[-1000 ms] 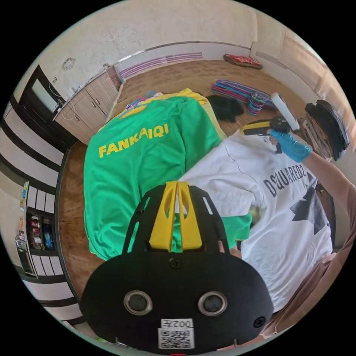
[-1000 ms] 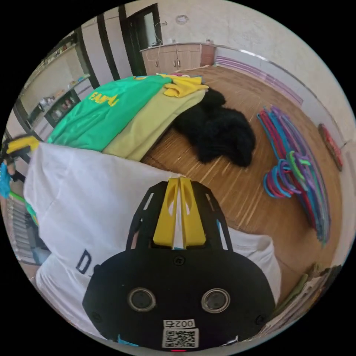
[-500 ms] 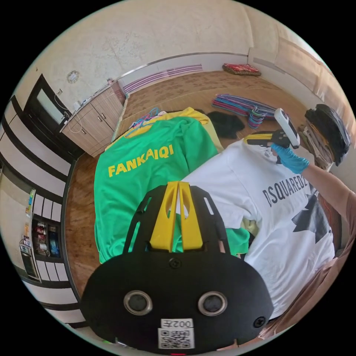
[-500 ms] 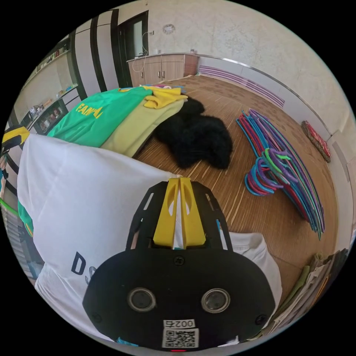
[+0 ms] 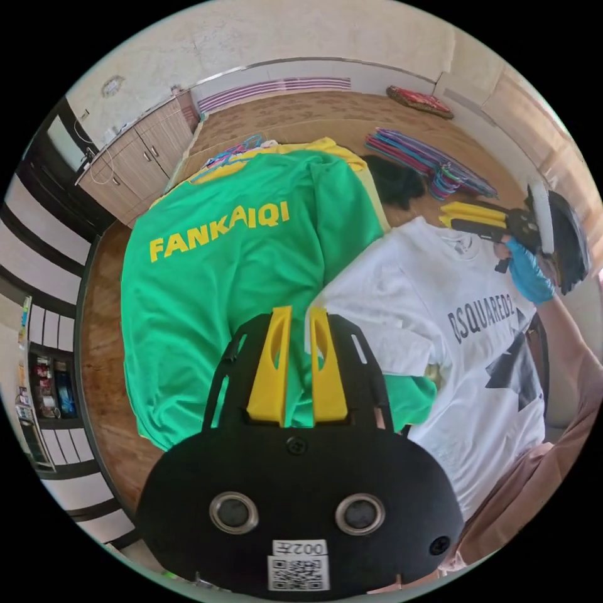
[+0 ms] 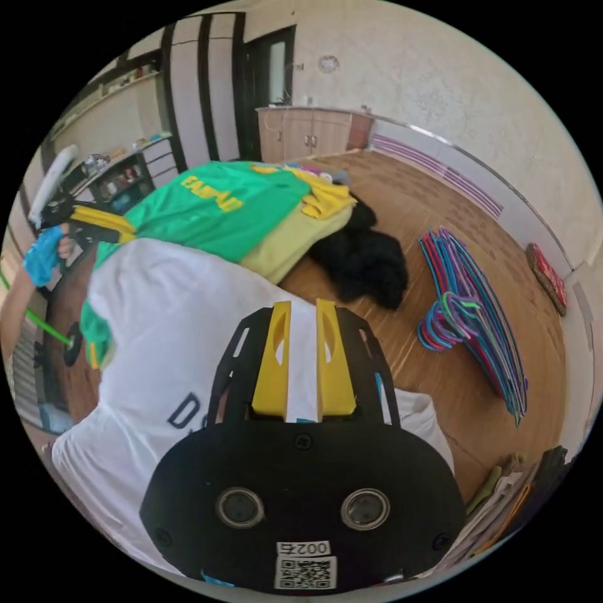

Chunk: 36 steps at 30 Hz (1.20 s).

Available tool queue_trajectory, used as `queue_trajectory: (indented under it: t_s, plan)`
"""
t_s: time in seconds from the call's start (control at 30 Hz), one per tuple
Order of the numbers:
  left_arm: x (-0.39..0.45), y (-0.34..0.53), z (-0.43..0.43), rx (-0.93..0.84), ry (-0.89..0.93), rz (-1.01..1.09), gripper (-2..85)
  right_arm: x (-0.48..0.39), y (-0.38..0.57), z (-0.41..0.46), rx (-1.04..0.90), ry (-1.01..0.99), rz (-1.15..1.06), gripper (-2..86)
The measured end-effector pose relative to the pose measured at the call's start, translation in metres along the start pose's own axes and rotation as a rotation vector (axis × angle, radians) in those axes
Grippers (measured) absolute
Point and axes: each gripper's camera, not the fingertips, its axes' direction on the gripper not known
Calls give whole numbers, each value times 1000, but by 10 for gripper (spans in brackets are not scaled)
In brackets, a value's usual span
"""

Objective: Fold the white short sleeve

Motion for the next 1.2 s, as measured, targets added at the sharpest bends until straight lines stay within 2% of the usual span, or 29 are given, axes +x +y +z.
queue_trajectory:
  t_s: [0.17,0.27,0.4,0.57,0.63,0.83,1.0,1.07,1.2]
  plan:
    - [11,41,-25,80,57,19,33,-103,3,-55,99,-343,-208,57]
    - [26,70,-36,139,117,60,35,-154,2,-60,90,-462,-276,49]
    - [55,102,-29,139,211,182,41,-200,-5,-44,36,-403,-307,57]
    - [76,127,-4,107,198,159,92,-245,-18,-17,-4,-284,-275,68]
    - [81,134,6,88,148,125,97,-256,-24,-11,-17,-258,-261,68]
    - [82,157,0,90,-23,91,24,-282,-37,-13,-39,-223,-249,40]
    - [46,175,-25,69,-168,25,13,-297,-47,-46,11,-248,-285,-3]
    - [29,178,-23,47,-157,-9,14,-301,-56,-62,43,-277,-284,-6]
    - [7,185,-24,16,-17,-34,31,-306,-70,-77,63,-355,-270,-5]
